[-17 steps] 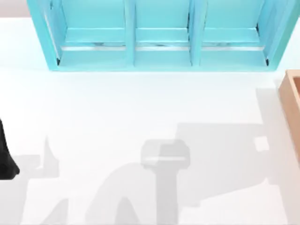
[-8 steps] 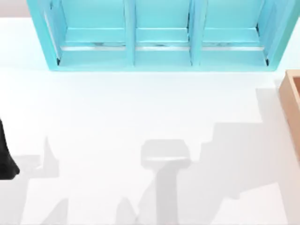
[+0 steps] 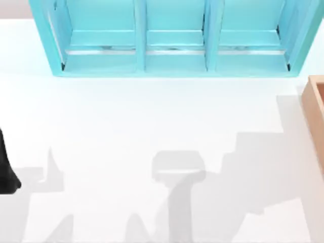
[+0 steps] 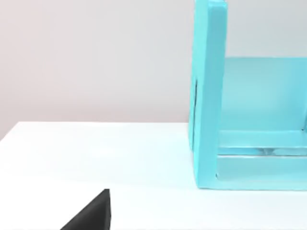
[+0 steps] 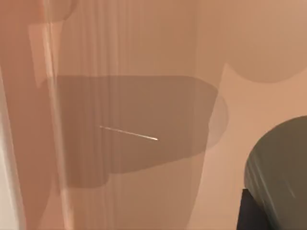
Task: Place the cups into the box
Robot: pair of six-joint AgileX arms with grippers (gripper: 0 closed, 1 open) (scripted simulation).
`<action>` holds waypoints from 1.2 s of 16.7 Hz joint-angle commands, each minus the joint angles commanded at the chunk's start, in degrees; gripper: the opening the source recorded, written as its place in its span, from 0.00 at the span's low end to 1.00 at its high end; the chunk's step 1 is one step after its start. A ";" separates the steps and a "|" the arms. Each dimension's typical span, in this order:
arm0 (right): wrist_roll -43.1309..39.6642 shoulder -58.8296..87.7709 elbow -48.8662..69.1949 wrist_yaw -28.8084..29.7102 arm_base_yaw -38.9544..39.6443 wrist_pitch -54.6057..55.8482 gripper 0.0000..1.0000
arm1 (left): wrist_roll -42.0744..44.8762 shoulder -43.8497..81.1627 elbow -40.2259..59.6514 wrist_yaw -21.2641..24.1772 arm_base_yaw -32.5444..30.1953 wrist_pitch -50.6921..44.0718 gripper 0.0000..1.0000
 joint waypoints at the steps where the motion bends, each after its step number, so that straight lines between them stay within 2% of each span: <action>1: 0.00 0.00 0.00 0.00 0.00 0.00 0.30 | 0.00 0.00 0.00 0.00 0.00 0.00 1.00; 10: 0.00 0.00 0.00 0.00 0.00 0.00 0.98 | 0.00 0.00 0.00 0.00 0.00 0.00 1.00; 20: 0.01 -0.07 0.17 -0.01 0.10 -0.17 1.00 | 0.00 0.00 0.00 0.00 0.00 0.00 1.00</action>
